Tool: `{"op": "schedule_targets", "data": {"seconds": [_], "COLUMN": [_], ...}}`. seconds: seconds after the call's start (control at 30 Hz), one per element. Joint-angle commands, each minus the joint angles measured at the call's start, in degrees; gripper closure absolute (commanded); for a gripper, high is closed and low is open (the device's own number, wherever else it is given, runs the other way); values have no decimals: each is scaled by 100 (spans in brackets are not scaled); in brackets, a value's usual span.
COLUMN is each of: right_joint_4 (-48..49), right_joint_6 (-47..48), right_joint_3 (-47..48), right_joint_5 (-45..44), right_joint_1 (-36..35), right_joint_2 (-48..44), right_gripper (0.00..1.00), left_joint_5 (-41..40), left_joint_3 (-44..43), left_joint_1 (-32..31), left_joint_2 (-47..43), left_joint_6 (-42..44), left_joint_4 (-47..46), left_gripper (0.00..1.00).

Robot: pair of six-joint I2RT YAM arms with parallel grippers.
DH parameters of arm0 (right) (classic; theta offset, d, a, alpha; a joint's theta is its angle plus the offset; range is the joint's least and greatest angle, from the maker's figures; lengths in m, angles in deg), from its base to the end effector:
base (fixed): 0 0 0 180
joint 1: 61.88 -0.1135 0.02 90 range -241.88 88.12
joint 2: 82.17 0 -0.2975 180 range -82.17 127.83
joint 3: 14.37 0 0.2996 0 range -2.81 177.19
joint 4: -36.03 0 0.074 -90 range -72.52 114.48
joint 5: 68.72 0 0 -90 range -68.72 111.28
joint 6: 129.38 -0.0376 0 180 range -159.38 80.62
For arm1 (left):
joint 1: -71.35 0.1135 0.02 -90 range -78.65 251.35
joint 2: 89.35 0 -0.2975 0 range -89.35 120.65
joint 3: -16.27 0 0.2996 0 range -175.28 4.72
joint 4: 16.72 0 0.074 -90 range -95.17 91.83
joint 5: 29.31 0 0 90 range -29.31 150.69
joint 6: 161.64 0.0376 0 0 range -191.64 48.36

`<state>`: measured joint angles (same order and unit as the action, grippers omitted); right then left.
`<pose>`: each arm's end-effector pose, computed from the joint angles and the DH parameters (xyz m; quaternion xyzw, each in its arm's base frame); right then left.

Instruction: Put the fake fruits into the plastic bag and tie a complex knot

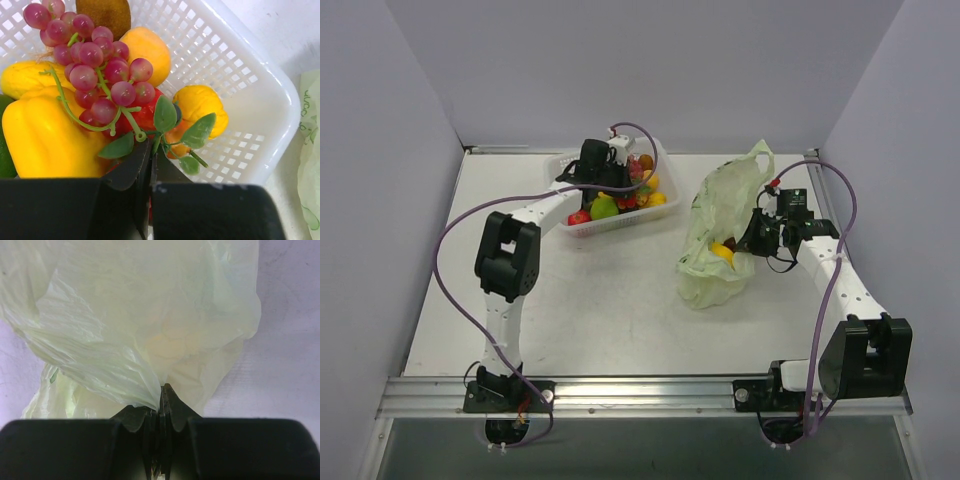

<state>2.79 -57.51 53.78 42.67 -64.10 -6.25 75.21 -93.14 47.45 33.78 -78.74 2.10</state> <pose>0.3260 0.0264 0.2900 0.0475 0.8962 0.2382 0.3712 0.5143 -0.2382 0.2322 0.1872 0.8517 -0.2342 0.4299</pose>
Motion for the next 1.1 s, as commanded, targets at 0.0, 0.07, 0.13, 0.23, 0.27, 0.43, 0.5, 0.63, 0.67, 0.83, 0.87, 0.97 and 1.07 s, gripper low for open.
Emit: {"op": "schedule_targets", "data": {"seconds": [0.0, 0.07, 0.13, 0.23, 0.27, 0.43, 0.5, 0.63, 0.67, 0.83, 0.87, 0.97, 1.07], "right_joint_4": [-107, -116, -107, -107, -116, -160, -186, -239, -248, -274, -274, -292, -300], "right_joint_6": [55, 64, 82, 90, 99, 73, 64, 55, 55, 47, 46, 46, 64], "right_joint_3": [97, 88, 97, 123, 132, 185, 211, 238, 238, 255, 255, 246, 238], "right_joint_5": [-65, -100, -117, -152, -187, -416, -495, -530, -530, -521, -522, -504, -486], "right_joint_1": [28, 28, 28, 28, 20, 20, 20, 20, 28, 28, 37, 55, 63], "right_joint_2": [46, 46, 46, 46, 54, 37, 11, -7, -16, -42, -42, -42, -60], "right_gripper": [100, 100, 100, 100, 100, 100, 100, 100, 100, 100, 100, 100, 100], "left_joint_5": [288, 437, 603, 1234, 1411, 2194, 2457, 2652, 2678, 2696, 2679, 2617, 2468], "left_joint_3": [-75, -14, 57, 101, 110, 469, 531, 435, 357, 84, 40, 22, 144], "left_joint_1": [8, -1, -18, -141, -185, -720, -940, -1545, -1626, -1960, -2056, -2154, -2198], "left_joint_2": [-640, -904, -1167, -1484, -1555, -1933, -1942, -1705, -1618, -941, -853, -563, -430], "left_joint_6": [-99, -143, -248, -424, -477, -1125, -1320, -2032, -2163, -3069, -3166, -3325, -3272], "left_joint_4": [-375, -401, -419, -454, -463, -1314, -1761, -2238, -2334, -3055, -3108, -3240, -3240], "left_gripper": [95, 100, 100, 100, 100, 100, 100, 100, 100, 100, 100, 100, 81]}}
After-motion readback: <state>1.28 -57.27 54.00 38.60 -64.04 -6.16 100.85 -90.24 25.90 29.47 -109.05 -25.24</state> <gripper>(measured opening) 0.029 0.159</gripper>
